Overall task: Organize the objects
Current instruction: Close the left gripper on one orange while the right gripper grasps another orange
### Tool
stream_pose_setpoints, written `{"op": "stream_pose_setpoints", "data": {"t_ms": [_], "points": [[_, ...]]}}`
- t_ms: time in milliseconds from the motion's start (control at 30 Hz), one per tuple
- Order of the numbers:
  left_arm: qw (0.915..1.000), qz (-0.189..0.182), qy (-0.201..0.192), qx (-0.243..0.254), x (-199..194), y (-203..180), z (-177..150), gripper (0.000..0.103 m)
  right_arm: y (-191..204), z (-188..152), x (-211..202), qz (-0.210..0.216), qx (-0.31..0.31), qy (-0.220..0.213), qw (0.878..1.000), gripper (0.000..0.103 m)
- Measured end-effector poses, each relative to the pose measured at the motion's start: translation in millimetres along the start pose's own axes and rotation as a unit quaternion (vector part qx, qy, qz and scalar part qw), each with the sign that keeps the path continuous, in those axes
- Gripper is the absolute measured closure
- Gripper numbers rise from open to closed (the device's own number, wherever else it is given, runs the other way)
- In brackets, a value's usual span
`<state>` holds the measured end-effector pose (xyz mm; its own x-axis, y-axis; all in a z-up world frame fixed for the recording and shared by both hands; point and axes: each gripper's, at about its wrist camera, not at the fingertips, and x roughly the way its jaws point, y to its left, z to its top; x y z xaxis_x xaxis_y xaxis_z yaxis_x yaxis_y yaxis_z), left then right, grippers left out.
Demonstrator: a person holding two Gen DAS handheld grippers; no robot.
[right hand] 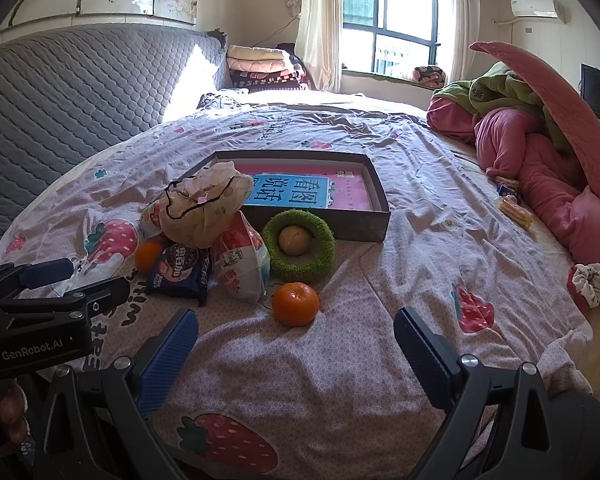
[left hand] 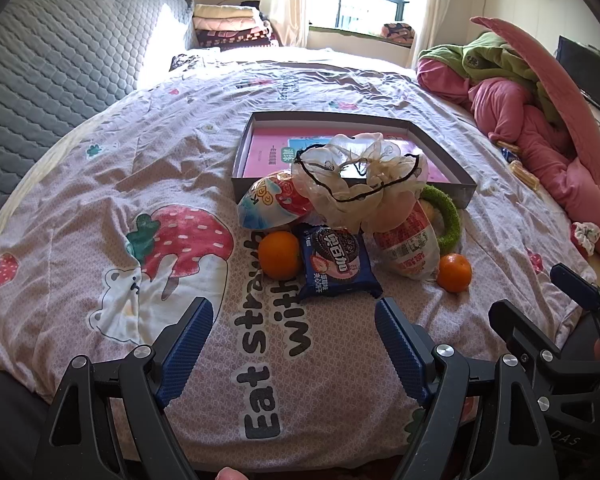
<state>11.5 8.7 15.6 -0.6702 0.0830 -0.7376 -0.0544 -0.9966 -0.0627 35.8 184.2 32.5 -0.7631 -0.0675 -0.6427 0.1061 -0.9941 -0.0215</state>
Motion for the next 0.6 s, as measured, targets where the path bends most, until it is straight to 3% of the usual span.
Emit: {"op": "stream_pose_setpoints", "data": {"t_ms": [600], "points": [[0.9999, 0.003, 0.004, -0.009, 7.5, 7.3, -0.3, 0.019, 1.1, -2.7, 3.7, -0.001, -0.001, 0.004, 1.000, 0.004]]}}
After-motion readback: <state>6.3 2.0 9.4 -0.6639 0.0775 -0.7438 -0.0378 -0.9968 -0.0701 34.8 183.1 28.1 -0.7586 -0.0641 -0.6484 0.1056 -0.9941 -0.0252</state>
